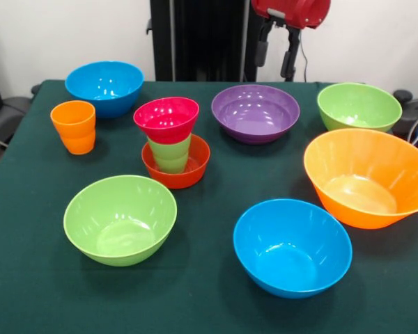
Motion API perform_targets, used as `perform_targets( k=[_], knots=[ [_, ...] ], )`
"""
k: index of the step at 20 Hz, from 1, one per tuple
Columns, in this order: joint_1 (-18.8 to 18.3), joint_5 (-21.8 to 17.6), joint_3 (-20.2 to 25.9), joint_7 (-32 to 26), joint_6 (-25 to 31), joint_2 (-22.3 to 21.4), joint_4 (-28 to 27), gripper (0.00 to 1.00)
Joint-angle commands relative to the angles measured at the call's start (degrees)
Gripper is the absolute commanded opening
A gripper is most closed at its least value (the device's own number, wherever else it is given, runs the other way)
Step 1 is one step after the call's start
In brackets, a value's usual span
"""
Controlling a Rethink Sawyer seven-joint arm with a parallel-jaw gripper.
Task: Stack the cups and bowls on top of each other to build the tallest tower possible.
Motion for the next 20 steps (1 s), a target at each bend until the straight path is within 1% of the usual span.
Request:
perform_targets(
  k=[1,4,8,10,13,16,20],
  knots=[
    [-0.50,1.49,6.09,11.00,-3.67,3.21,4.05,1.00],
    [-0.31,1.48,5.75,11.06,-3.54,3.14,4.30,1.00],
    [-0.43,1.20,5.39,10.25,-0.45,0.71,7.19,1.00],
    [0.15,0.29,3.97,9.67,0.98,-0.34,8.73,1.00],
    [-1.82,-0.88,4.72,6.85,2.39,-2.66,12.02,1.00],
    [-3.34,-3.48,3.43,3.08,4.66,-4.85,14.14,1.00],
    [-4.54,-7.22,0.52,-0.98,10.33,-8.63,16.41,1.00]
  ],
)
